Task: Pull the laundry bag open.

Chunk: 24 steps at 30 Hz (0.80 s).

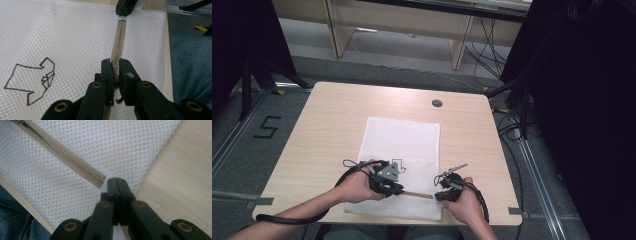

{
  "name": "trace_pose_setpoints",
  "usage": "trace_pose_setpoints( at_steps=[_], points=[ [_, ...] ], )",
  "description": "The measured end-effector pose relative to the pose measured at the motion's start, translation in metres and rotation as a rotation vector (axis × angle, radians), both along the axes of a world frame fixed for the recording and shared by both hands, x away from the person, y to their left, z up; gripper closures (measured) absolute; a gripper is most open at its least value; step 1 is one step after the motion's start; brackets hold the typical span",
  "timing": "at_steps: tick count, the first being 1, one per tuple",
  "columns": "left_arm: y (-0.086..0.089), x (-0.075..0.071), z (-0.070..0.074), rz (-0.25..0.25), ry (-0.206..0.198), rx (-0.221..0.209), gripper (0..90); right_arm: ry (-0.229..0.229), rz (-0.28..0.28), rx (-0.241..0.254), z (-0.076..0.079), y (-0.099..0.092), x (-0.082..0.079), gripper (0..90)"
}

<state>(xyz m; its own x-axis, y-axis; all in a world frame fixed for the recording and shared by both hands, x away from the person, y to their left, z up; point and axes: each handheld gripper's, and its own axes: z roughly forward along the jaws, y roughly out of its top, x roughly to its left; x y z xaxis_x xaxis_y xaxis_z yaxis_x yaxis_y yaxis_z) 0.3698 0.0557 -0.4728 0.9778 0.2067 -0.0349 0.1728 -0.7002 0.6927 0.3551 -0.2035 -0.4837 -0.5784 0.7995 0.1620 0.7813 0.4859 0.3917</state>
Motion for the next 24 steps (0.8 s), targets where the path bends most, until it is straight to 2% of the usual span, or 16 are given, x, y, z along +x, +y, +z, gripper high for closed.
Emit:
trace_pose_setpoints(
  at_steps=[5, 9, 12, 20, 21, 24],
  points=[
    [-0.0001, 0.0001, -0.0002, -0.003, 0.007, -0.008, 82.5, -0.002, -0.002, 0.001, -0.0002, 0.0001, 0.0, 90.0],
    [0.0007, -0.0002, 0.0, -0.004, -0.004, 0.004, 82.5, -0.001, 0.001, 0.002, -0.0001, -0.0001, 0.0, 90.0],
    [0.003, 0.0, 0.0008, 0.002, 0.01, -0.008, 82.5, -0.001, -0.003, -0.001, -0.0001, 0.0002, 0.0, 90.0],
    [0.0045, -0.0001, 0.0008, -0.008, -0.01, 0.007, 82.5, 0.002, 0.0, 0.0, 0.0, 0.0002, 0.0, 90.0],
    [0.0052, -0.0003, 0.0006, 0.0, 0.007, -0.002, 82.5, 0.001, 0.001, -0.001, 0.0, 0.0001, 0.0, 90.0],
    [0.007, -0.0007, 0.0007, 0.008, 0.006, -0.003, 82.5, -0.002, 0.0, 0.004, -0.0003, -0.0002, 0.0, 90.0]
  ],
)
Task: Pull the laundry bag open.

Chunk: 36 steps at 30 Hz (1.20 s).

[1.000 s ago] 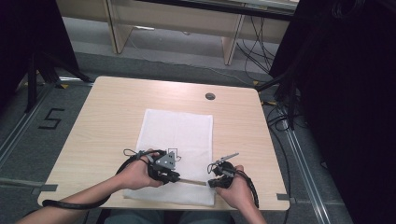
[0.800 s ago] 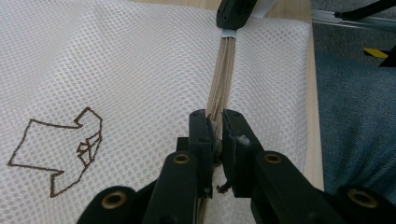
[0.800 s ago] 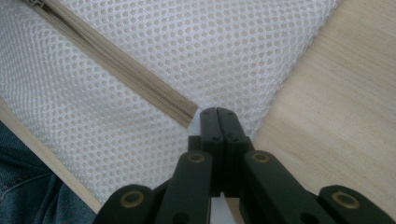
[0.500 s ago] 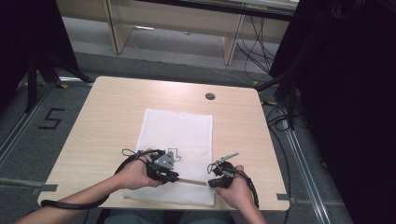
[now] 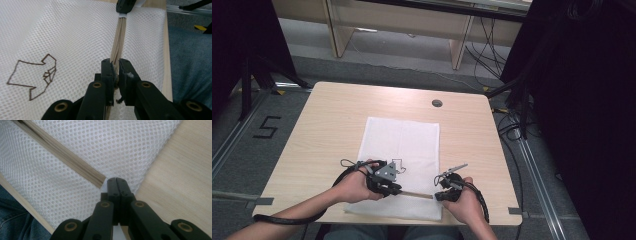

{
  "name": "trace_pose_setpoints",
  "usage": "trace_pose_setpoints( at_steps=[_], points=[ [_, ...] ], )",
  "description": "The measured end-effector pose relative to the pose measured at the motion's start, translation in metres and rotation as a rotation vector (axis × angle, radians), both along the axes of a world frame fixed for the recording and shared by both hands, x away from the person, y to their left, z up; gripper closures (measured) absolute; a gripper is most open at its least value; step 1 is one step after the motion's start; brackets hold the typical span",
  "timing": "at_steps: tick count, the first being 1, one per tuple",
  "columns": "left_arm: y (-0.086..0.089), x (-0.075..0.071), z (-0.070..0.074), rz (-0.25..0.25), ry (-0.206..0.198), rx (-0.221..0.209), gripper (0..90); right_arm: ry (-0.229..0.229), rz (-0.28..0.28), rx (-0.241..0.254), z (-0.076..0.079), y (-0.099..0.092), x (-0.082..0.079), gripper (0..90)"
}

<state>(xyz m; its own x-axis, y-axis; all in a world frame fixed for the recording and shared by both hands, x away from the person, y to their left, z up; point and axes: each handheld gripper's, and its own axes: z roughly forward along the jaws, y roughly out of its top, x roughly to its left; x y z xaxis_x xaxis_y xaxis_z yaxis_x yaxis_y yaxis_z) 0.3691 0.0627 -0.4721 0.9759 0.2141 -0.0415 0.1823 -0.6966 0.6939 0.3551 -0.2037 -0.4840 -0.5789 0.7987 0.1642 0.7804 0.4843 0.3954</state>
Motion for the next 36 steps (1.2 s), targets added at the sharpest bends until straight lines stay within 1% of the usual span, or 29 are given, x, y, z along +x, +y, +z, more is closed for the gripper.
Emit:
trace_pose_setpoints(
  at_steps=[2, 3, 4, 6, 7, 9, 10, 12, 13, 15, 16, 18, 22, 23, 25, 26, 27, 31, 32, 33, 34, 35, 36],
  points=[
    [0.001, 0.0, 0.0, -0.003, 0.001, 0.002, 82.5, 0.002, 0.0, -0.002, 0.0, 0.0, 0.0, 90.0],
    [0.001, 0.0, 0.0, -0.006, -0.011, 0.007, 82.5, 0.004, 0.002, -0.005, 0.0, 0.0, 0.0, 90.0],
    [0.001, 0.0, 0.0, 0.001, 0.002, -0.001, 82.5, 0.003, 0.002, -0.004, 0.0, 0.0, 0.0, 90.0],
    [0.002, 0.0, 0.0, 0.0, 0.0, -0.001, 82.5, 0.002, 0.001, -0.004, 0.0, 0.0, 0.0, 90.0],
    [0.002, 0.0, 0.001, -0.005, -0.009, 0.007, 82.5, 0.003, 0.001, -0.003, 0.0, 0.0, 0.0, 90.0],
    [0.003, 0.0, 0.001, 0.0, 0.003, -0.006, 82.5, 0.003, 0.002, -0.004, 0.0, 0.0, 0.0, 90.0],
    [0.003, 0.0, 0.001, -0.002, -0.002, 0.002, 82.5, 0.003, 0.002, -0.004, 0.0, 0.0, 0.0, 90.0],
    [0.004, 0.001, 0.001, -0.004, -0.007, -0.006, 82.5, 0.001, 0.002, -0.002, 0.0, 0.0, 0.0, 90.0],
    [0.004, 0.0, 0.0, 0.004, 0.002, -0.005, 82.5, 0.001, 0.0, -0.002, 0.0, 0.0, 0.0, 90.0],
    [0.004, 0.0, 0.0, -0.006, -0.009, -0.005, 82.5, 0.002, 0.001, -0.003, 0.0, 0.0, 0.0, 90.0],
    [0.005, 0.0, 0.0, 0.002, 0.004, -0.007, 82.5, 0.001, 0.001, -0.003, 0.0, 0.0, 0.0, 90.0],
    [0.006, 0.0, 0.001, -0.005, -0.002, -0.004, 82.5, -0.004, 0.011, -0.003, 0.0, -0.001, 0.001, 90.0],
    [0.008, 0.0, 0.001, 0.006, 0.008, -0.01, 82.5, 0.002, 0.001, -0.003, 0.0, 0.0, 0.0, 90.0],
    [0.009, 0.0, 0.001, 0.003, 0.004, -0.004, 82.5, 0.002, 0.001, -0.001, 0.0, 0.0, 0.0, 90.0],
    [0.01, 0.0, 0.001, 0.004, 0.003, -0.006, 82.5, 0.002, 0.001, -0.002, 0.0, 0.0, 0.0, 90.0],
    [0.01, 0.0, 0.001, 0.0, -0.003, 0.001, 82.5, 0.002, 0.002, -0.003, 0.0, 0.0, 0.0, 90.0],
    [0.01, 0.0, 0.001, 0.002, 0.006, -0.008, 82.5, 0.001, 0.001, -0.003, 0.0, 0.0, 0.0, 90.0],
    [0.013, 0.0, 0.002, 0.006, 0.003, -0.004, 82.5, 0.001, 0.002, -0.003, 0.0, 0.0, 0.0, 90.0],
    [0.014, 0.0, 0.002, 0.01, 0.011, -0.017, 82.5, 0.0, 0.002, 0.0, 0.0, 0.0, 0.0, 90.0],
    [0.014, 0.0, 0.002, 0.01, 0.002, -0.006, 82.5, -0.001, 0.003, -0.001, 0.0, 0.0, 0.0, 90.0],
    [0.015, 0.0, 0.003, 0.007, 0.009, -0.01, 82.5, -0.001, 0.004, -0.001, 0.0, 0.0, 0.0, 90.0],
    [0.015, 0.001, 0.004, -0.006, -0.006, -0.008, 82.5, 0.004, 0.003, -0.004, 0.0, 0.0, 0.0, 90.0],
    [0.015, 0.0, 0.004, -0.003, -0.006, -0.009, 82.5, 0.004, 0.004, -0.005, 0.0, 0.0, 0.0, 90.0]
  ],
)
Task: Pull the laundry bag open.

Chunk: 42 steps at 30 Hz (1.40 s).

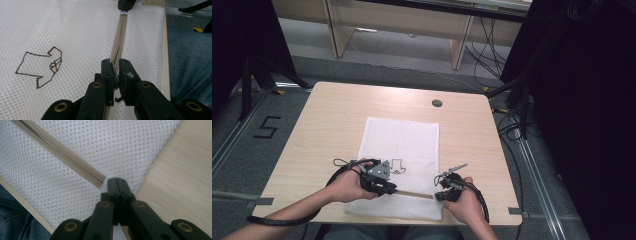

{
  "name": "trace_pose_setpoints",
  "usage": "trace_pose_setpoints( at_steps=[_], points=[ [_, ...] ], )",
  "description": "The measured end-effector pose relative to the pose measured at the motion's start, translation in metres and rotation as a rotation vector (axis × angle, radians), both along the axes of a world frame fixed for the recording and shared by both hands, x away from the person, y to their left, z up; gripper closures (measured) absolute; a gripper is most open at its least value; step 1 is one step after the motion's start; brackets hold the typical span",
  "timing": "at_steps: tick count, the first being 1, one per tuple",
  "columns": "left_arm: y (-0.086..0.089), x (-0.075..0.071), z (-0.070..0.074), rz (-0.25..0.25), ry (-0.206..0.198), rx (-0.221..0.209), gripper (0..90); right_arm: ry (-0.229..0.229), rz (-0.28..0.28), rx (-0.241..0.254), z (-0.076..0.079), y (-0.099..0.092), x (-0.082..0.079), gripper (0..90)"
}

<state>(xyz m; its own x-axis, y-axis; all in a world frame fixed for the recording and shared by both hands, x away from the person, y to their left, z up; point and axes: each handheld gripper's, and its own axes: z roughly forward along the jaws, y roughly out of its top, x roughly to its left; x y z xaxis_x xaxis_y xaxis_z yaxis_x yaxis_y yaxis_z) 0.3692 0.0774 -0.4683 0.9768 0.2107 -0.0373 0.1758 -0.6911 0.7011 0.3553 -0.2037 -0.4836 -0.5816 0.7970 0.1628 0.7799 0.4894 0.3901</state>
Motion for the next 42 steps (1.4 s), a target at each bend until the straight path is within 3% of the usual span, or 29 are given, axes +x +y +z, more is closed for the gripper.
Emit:
trace_pose_setpoints(
  at_steps=[7, 22, 29, 30, 42],
  points=[
    [0.006, 0.0, 0.001, 0.02, 0.018, -0.011, 82.5, -0.002, 0.001, 0.003, 0.0, 0.0, 0.0, 90.0],
    [0.016, 0.0, 0.0, 0.027, 0.01, 0.008, 82.5, -0.005, -0.001, 0.001, 0.0, 0.0, 0.0, 90.0],
    [0.025, -0.001, -0.001, 0.049, 0.022, -0.014, 82.5, -0.002, -0.004, -0.004, 0.0, 0.0, 0.0, 90.0],
    [0.025, -0.001, -0.001, 0.046, 0.009, -0.002, 82.5, 0.006, -0.009, -0.006, 0.0, 0.001, 0.0, 90.0],
    [0.029, -0.001, -0.002, 0.052, 0.021, -0.013, 82.5, 0.005, -0.01, -0.002, 0.0, 0.0, -0.001, 90.0]
  ],
)
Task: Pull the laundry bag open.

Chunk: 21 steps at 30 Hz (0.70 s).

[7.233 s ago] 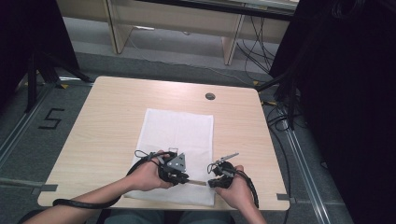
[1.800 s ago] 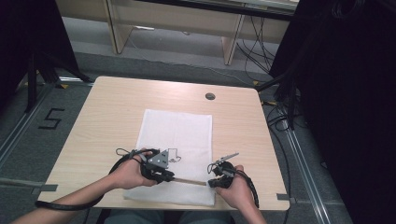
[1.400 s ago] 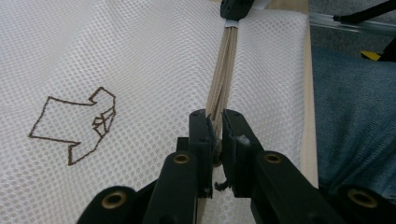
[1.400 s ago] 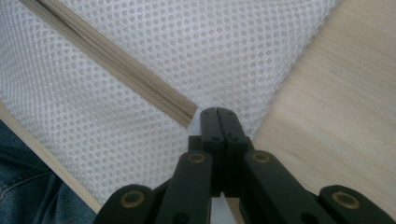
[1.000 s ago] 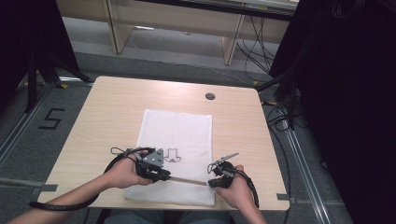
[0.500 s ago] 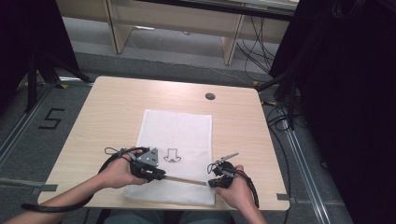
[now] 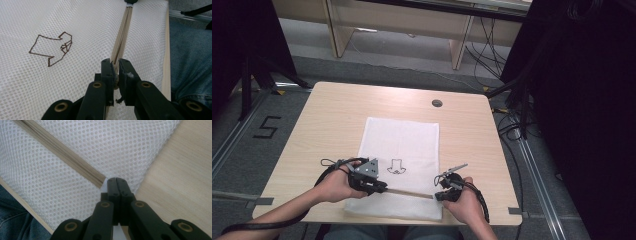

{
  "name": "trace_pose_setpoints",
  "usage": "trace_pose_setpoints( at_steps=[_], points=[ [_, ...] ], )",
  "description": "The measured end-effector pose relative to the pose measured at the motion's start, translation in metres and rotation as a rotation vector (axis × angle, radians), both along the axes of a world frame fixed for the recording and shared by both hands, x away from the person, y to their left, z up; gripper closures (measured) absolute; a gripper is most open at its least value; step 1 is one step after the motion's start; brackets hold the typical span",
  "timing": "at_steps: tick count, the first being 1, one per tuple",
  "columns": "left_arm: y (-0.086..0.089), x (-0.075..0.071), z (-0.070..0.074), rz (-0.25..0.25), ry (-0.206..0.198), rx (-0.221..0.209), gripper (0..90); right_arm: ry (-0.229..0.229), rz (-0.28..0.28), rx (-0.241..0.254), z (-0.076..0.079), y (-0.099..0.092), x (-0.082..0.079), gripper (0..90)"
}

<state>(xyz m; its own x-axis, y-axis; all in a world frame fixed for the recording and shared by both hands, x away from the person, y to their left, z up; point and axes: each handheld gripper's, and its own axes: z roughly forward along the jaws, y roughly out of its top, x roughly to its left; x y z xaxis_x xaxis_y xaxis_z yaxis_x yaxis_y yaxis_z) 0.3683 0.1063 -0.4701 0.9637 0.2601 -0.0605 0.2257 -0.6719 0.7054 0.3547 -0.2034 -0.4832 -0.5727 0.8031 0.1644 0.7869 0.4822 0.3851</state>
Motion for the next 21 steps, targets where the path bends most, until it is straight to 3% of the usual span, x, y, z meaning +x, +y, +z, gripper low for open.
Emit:
trace_pose_setpoints(
  at_steps=[21],
  points=[
    [0.0084, -0.0003, -0.0012, 0.013, 0.0, -0.013, 82.5, -0.009, 0.011, 0.001, -0.0005, -0.0005, 0.0007, 90.0]
  ],
)
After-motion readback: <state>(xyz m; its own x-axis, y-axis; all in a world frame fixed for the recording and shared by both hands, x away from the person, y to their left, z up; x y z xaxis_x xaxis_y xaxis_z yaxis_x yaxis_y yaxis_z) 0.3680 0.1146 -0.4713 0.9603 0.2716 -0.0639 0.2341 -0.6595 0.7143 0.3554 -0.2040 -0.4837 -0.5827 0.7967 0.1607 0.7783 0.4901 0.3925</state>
